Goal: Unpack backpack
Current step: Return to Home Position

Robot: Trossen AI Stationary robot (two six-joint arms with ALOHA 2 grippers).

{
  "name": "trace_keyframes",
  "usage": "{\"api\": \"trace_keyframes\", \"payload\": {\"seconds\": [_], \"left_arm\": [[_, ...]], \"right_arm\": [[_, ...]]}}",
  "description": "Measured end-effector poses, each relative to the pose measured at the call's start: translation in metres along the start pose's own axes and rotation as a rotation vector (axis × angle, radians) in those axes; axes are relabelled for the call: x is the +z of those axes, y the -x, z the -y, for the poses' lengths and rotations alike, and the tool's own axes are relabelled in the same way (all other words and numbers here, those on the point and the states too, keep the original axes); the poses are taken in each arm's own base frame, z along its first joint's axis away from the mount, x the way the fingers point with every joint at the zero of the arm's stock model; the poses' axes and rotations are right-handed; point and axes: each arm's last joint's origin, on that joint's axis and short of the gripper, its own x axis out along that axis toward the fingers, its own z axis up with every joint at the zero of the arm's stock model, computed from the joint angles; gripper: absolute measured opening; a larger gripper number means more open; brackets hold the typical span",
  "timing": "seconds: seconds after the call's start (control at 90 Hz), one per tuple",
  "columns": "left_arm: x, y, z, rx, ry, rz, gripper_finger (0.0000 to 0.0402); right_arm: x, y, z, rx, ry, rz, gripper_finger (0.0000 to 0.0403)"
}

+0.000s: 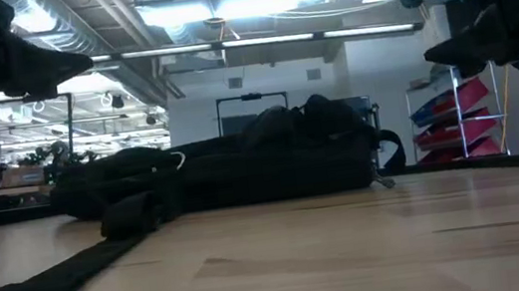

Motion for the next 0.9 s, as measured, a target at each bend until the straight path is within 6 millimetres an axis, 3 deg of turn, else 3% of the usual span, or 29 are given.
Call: {"api": "trace_keyframes", "payload": {"seconds": [0.189, 0.9], "left_arm": [[-0.0006, 0.0002, -0.0036, 0.123, 0.007, -0.022, 0.0019], [-0.0006, 0.0002, -0.0035, 0.122, 0.063, -0.019, 0.0026]], "right_arm": [[-0.0006, -0.0007, 0.0024, -0.079, 0.059, -0.011, 0.0023], [-0.0009, -0.0007, 0.0021, -0.069, 0.057, -0.013, 0.0040]]}}
